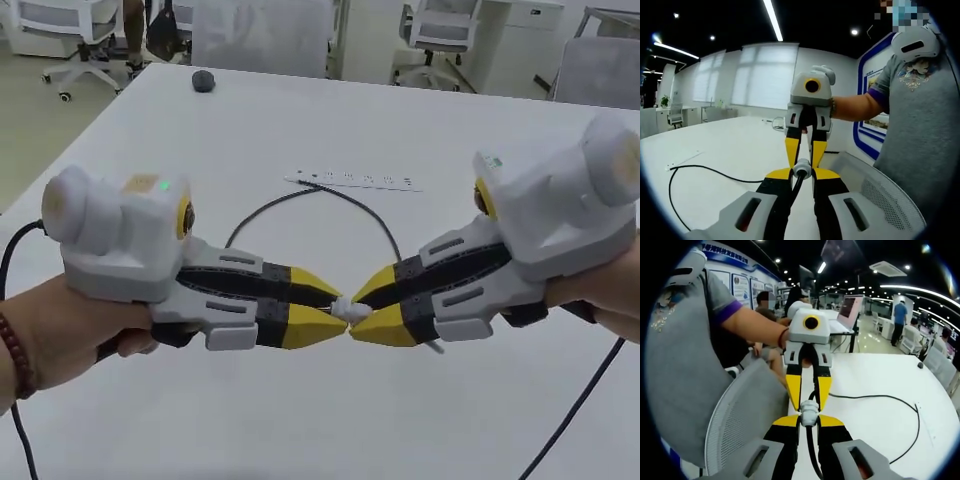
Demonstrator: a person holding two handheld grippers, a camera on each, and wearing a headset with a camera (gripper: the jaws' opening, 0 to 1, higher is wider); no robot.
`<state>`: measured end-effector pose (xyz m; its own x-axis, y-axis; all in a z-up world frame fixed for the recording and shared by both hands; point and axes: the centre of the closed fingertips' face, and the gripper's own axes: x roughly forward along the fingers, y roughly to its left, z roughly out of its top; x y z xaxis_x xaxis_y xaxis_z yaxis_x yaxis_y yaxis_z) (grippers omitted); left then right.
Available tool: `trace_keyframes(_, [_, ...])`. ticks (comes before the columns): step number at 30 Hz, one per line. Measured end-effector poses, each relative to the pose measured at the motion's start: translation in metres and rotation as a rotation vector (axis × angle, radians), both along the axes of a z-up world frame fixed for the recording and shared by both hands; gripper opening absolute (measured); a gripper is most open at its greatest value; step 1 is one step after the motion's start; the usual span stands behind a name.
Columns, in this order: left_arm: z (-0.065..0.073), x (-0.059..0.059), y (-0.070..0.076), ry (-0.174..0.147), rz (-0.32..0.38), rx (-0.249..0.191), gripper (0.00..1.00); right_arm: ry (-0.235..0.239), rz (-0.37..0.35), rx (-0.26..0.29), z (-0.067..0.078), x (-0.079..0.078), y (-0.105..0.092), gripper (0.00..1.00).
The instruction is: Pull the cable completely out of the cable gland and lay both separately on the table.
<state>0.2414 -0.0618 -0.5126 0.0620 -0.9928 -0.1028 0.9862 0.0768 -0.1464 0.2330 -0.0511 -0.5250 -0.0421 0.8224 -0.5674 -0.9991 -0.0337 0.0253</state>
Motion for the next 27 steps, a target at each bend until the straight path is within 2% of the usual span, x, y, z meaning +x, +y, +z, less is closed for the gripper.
trace_keyframes(11, [0.001, 0.0, 0.002, -0.023, 0.026, -0.006, 0.14, 0.029, -0.018, 0.039, 0.001, 0.001, 0.002, 0.08])
trace_keyframes(12, [0.002, -0.001, 0.003, -0.029, 0.027, -0.004, 0.14, 0.043, -0.025, 0.048, 0.001, 0.001, 0.002, 0.09])
trace_keyframes(13, [0.003, -0.002, 0.005, -0.044, 0.025, -0.004, 0.14, 0.09, -0.046, 0.071, 0.002, -0.001, 0.004, 0.09])
trace_keyframes(15, [0.007, -0.004, 0.007, -0.062, 0.026, -0.008, 0.14, 0.123, -0.07, 0.119, 0.006, 0.0, 0.002, 0.1])
trace_keyframes(17, [0.006, -0.005, 0.009, -0.069, 0.028, 0.002, 0.14, 0.139, -0.091, 0.14, 0.006, 0.001, -0.003, 0.14])
trace_keyframes(20, [0.004, -0.003, 0.012, -0.077, 0.036, 0.011, 0.15, 0.197, -0.114, 0.19, 0.01, -0.001, -0.005, 0.16])
trace_keyframes(21, [0.003, -0.003, 0.012, -0.083, 0.038, 0.015, 0.15, 0.21, -0.108, 0.194, 0.01, -0.003, -0.006, 0.17])
trace_keyframes(24, [0.005, -0.002, 0.013, -0.089, 0.043, 0.011, 0.15, 0.208, -0.123, 0.201, 0.01, 0.0, -0.004, 0.17])
trace_keyframes(25, [0.005, -0.002, 0.013, -0.094, 0.042, 0.015, 0.15, 0.219, -0.12, 0.21, 0.011, -0.002, -0.003, 0.17])
trace_keyframes(26, [0.005, -0.003, 0.013, -0.096, 0.04, 0.013, 0.15, 0.259, -0.119, 0.23, 0.012, -0.005, 0.001, 0.17])
trace_keyframes(27, [0.005, -0.003, 0.013, -0.096, 0.04, 0.013, 0.15, 0.262, -0.119, 0.233, 0.011, -0.005, 0.002, 0.17])
